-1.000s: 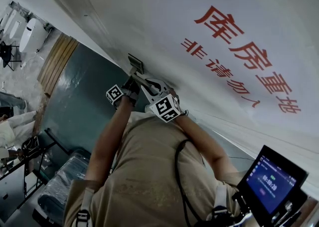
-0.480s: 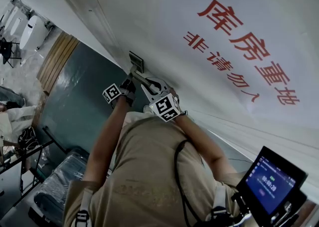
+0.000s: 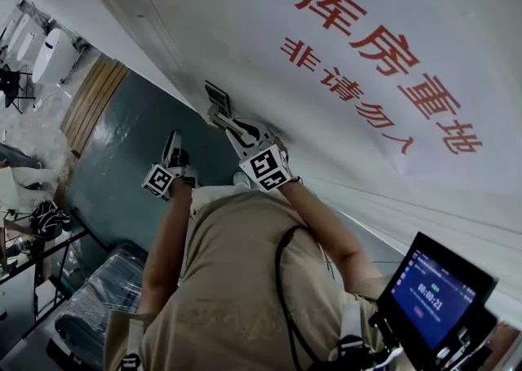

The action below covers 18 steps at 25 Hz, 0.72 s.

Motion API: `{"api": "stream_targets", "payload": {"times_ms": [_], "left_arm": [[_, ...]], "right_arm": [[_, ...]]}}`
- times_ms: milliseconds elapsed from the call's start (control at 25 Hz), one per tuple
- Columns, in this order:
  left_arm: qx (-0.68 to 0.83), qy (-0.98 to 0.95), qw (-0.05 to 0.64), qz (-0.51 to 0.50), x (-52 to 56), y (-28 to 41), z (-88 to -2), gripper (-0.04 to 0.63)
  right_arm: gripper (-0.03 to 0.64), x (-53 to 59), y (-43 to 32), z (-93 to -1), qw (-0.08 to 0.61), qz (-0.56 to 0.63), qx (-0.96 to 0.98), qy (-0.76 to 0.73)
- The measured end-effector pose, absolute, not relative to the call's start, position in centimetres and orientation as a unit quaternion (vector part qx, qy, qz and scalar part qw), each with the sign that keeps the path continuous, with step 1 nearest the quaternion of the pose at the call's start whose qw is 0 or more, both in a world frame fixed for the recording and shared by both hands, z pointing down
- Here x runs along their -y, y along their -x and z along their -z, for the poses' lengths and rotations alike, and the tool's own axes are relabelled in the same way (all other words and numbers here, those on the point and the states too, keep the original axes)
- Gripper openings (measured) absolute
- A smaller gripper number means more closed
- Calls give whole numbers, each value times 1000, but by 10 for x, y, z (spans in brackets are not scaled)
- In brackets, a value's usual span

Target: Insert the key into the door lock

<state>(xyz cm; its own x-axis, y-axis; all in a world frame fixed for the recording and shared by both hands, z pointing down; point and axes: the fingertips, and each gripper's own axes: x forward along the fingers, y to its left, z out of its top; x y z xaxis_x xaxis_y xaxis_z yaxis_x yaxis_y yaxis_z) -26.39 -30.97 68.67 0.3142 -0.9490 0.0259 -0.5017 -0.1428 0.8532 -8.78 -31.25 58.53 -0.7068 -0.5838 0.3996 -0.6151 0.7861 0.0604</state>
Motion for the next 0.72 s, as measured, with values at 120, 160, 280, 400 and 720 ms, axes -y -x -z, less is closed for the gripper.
{"api": "stream_targets", "payload": {"times_ms": [120,160,280,400,720], "left_arm": [[529,-729,357,247,304,269,-661,150],[536,-733,343,239,302,271,-655,150],[554,-739,310,224,295,280,-635,150],[566,-749,283,198,289,285,-622,150],[597,-744,251,166,257,327,-605,150]], "right_arm": [[78,319,88,-581,192,-42,924,-329],[78,320,90,-579,188,-44,924,-330],[78,322,95,-573,179,-50,927,-327],[78,324,102,-567,173,-45,930,-321],[78,320,146,-555,168,-36,940,-295]]}}
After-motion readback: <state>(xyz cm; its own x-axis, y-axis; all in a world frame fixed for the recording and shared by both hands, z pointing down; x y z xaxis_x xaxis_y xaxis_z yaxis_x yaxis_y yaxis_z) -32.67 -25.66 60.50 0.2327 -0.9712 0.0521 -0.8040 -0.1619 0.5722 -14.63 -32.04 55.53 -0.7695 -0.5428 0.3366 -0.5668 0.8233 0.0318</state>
